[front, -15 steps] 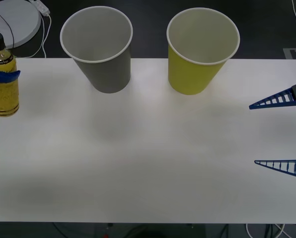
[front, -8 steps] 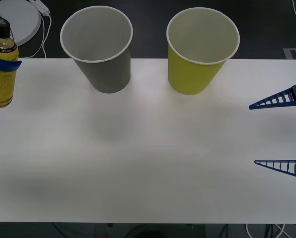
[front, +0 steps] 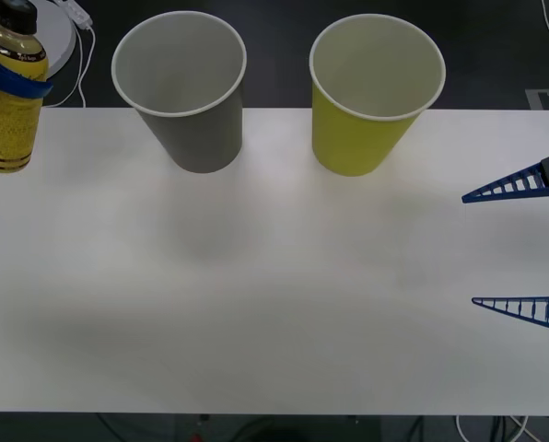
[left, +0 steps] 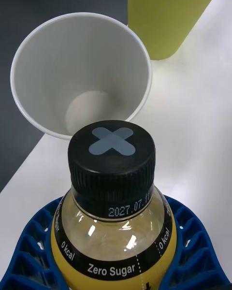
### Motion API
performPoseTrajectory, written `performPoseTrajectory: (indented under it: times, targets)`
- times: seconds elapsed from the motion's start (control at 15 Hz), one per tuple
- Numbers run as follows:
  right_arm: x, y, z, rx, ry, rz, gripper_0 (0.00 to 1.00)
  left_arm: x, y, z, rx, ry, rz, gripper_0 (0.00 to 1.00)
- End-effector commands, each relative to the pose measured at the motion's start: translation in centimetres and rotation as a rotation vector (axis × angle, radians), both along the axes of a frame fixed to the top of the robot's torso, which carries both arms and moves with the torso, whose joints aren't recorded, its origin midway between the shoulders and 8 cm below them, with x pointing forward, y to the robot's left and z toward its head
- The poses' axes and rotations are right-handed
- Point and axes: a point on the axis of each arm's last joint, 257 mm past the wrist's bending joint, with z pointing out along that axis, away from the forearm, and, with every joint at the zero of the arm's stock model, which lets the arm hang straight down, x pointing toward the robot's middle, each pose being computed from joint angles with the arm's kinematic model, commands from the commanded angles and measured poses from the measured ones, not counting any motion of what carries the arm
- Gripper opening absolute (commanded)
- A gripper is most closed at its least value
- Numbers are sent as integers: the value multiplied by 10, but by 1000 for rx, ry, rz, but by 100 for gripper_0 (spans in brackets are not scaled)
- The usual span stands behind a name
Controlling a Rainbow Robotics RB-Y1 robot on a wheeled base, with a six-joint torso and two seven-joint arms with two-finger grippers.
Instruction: Put the can into the green bin and the plastic bottle into the gray bin
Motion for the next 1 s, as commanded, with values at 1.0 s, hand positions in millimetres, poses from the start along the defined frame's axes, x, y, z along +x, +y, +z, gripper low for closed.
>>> performPoseTrajectory:
  times: [1.0]
  targets:
    - [0, 0, 0, 0, 0, 0, 100, 70, -65, 46, 62, 19, -48, 0]
